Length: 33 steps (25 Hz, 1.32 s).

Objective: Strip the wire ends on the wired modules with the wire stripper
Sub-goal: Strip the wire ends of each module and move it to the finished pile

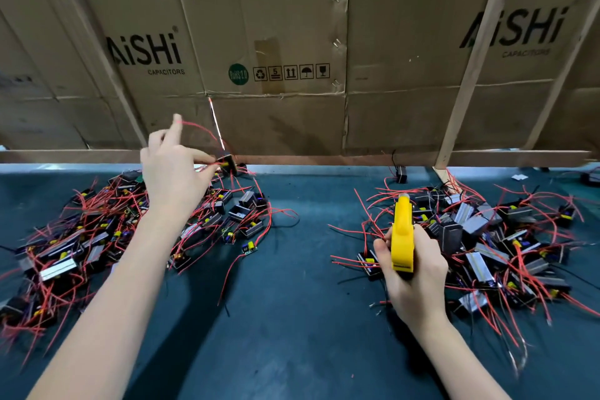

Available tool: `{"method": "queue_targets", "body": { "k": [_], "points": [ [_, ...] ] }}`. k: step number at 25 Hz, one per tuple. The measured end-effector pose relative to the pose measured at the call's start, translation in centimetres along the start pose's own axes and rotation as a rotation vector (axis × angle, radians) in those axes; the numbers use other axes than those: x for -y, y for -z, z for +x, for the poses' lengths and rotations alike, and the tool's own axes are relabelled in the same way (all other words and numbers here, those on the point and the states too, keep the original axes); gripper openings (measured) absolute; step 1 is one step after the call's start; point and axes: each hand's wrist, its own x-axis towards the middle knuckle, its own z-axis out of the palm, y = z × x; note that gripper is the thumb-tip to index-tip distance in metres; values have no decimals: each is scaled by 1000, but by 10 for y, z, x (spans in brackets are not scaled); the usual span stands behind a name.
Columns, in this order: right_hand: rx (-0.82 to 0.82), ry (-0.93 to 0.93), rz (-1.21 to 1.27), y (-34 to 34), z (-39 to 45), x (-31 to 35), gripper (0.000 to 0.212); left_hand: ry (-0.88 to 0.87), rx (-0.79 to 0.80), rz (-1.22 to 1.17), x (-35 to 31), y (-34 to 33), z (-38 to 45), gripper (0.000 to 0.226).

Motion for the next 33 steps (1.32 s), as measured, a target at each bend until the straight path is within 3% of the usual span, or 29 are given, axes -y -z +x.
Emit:
{"method": "queue_targets", "body": {
  "k": [2, 5, 8, 10, 11, 13, 15, 17, 20, 23, 27, 30, 33],
  "points": [
    [-11, 28, -18, 0, 1, 3, 17, -50, 68, -55, -18, 2, -21, 11],
    [-25, 37, -50, 3, 1, 6, 31, 41, 397, -85, -44, -11, -66, 9],
    [-34, 24, -70, 5, 1, 4, 35, 112, 715, -56, -54, -25, -99, 23],
    [-46, 44, -100, 6, 3, 4, 43, 123, 799, -10, -52, -23, -107, 41],
    [-56, 57, -118, 7, 4, 5, 42, 108, 766, 42, -50, -18, -107, 45],
    [-65, 96, -179, 10, 8, 4, 23, 38, 544, 69, -50, -8, -102, 34],
    [-46, 115, -339, 10, 9, 0, 27, -63, 347, -174, -56, -10, -98, 16],
    [-10, 115, -495, 9, 9, -3, 38, -138, 430, -373, -69, -22, -98, 13],
    [65, 76, -651, 6, 4, -5, 45, -92, 647, -483, -79, -48, -108, 15],
    [108, 0, -756, 4, 5, -8, 53, -91, 597, -501, -74, -66, -115, 7],
    [148, -63, -827, 1, 7, -5, 58, 82, 559, -737, -59, -67, -120, 9],
    [162, -30, -900, 1, 10, 0, 57, 164, 595, -918, -55, -66, -122, 15],
    [205, 64, -984, 1, 16, 6, 55, 144, 531, -909, -64, -69, -126, 16]
  ]
}}
